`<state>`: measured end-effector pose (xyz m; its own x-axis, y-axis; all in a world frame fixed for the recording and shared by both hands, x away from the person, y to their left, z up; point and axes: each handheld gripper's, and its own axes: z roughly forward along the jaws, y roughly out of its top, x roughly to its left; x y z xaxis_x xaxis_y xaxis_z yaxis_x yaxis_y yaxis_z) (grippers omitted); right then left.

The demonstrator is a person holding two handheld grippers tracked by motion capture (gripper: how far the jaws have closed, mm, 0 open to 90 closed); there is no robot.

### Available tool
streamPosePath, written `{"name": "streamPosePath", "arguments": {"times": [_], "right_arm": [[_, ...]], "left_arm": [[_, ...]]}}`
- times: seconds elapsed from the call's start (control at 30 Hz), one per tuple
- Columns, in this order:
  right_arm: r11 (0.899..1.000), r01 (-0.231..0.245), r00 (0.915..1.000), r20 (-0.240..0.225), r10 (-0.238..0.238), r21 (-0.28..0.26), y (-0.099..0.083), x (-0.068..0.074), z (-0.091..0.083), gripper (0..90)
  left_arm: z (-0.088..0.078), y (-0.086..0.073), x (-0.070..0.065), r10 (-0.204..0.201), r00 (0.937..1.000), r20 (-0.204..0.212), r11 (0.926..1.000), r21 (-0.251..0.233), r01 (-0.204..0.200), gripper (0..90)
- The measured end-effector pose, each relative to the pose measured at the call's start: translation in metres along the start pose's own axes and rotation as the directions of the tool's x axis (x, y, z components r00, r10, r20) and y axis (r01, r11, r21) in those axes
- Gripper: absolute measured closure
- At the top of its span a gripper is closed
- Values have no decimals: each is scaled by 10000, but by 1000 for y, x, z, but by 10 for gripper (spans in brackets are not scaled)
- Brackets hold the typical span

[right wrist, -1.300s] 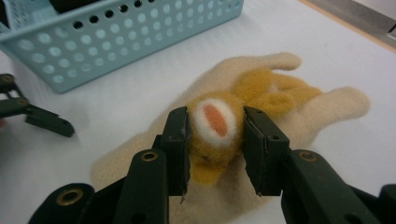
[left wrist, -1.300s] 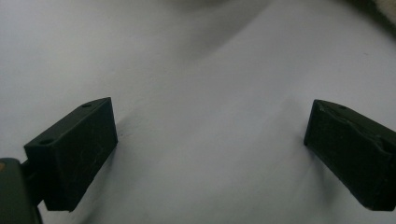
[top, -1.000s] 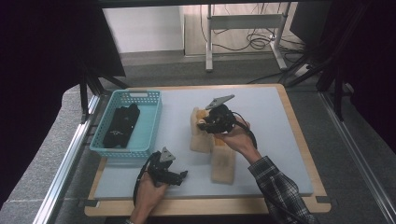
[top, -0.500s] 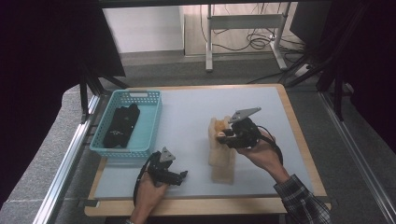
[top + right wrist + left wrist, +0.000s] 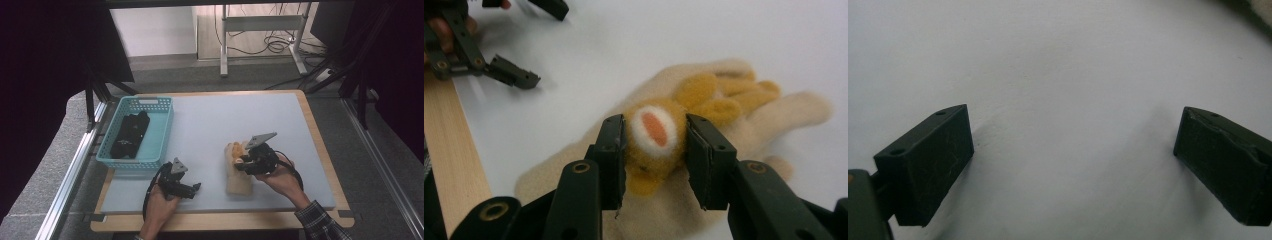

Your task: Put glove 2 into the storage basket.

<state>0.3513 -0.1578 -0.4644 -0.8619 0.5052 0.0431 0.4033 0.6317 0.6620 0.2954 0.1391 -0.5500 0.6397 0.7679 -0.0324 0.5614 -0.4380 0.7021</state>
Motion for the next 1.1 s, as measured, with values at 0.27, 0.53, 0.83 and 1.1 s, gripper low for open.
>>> {"name": "streamPosePath", "arguments": {"times": [0.27,0.53,0.83,1.1], "right_arm": [[9986,-527,9983,-265,527,5,-21,2,17,527],[9959,-720,9974,-88,717,-555,-22,-5,0,468],[9933,-676,9957,565,731,-942,-37,-15,-21,625],[9926,-922,9940,511,964,-793,-65,-16,-24,845]], "left_arm": [[0,0,0,36,10000,9,10000,27,-36,29],[0,0,0,35,10000,9,10000,27,-35,29],[0,0,0,-10,10000,6,10000,7,10,29],[0,0,0,6,10000,12,10000,20,-6,29]]}}
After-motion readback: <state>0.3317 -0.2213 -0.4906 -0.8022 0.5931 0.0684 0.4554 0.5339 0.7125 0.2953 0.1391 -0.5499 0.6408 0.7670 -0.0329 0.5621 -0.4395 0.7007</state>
